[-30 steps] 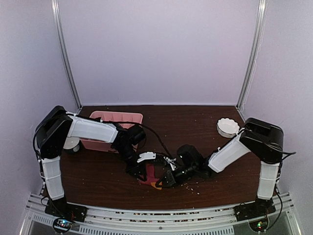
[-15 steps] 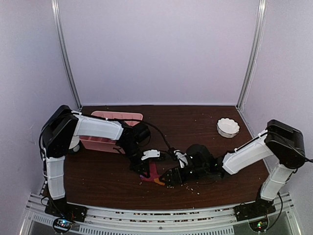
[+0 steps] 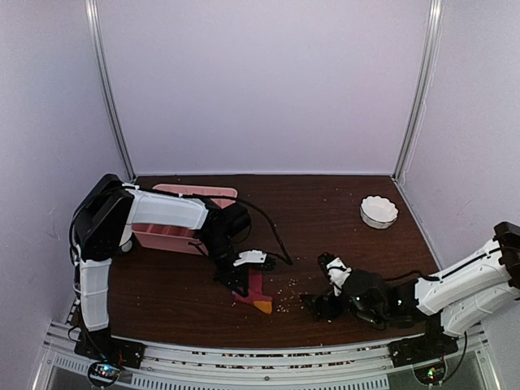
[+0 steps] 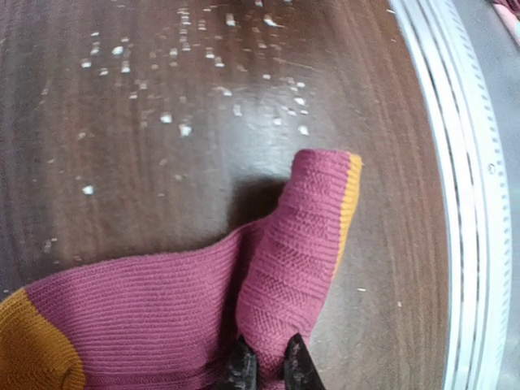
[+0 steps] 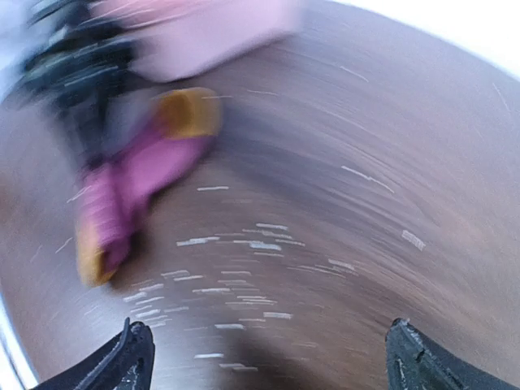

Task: Roll the socks
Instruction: Roll the sock.

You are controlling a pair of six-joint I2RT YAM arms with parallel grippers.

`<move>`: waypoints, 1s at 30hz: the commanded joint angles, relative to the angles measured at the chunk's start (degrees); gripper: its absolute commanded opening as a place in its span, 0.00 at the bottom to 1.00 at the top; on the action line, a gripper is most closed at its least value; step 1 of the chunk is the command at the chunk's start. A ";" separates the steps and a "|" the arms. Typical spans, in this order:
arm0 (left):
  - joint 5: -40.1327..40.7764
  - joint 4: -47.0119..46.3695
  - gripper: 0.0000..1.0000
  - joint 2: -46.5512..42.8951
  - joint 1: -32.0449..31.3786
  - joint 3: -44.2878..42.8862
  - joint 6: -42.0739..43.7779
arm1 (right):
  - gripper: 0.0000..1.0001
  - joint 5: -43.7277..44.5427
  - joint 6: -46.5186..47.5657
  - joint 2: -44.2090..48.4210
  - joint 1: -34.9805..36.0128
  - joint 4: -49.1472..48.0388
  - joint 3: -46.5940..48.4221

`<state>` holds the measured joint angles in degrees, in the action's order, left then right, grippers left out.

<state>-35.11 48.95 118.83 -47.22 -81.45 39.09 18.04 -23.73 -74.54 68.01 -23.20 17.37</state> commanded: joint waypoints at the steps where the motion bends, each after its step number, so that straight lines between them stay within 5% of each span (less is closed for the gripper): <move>1: -5.01 5.59 0.00 1.25 0.48 -1.26 5.33 | 1.00 6.88 30.79 -6.96 11.14 -6.19 5.08; 7: -5.76 7.19 0.00 3.41 0.82 -3.47 5.02 | 0.95 10.72 54.52 -20.05 18.19 -9.33 12.87; 20: -7.37 11.96 0.00 5.35 1.51 -5.58 7.66 | 0.64 10.65 73.46 -36.89 13.11 -12.51 22.97; 26: -8.91 15.76 0.00 6.86 1.74 -8.00 10.09 | 0.58 15.59 83.51 -42.22 11.91 -17.20 23.86; 30: -9.67 17.39 0.00 6.86 1.98 -9.72 10.74 | 0.22 17.08 80.84 -42.08 11.54 -14.62 26.06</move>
<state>-41.71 62.67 124.86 -45.41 -88.73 47.42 31.00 55.66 -114.87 80.73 -42.96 42.37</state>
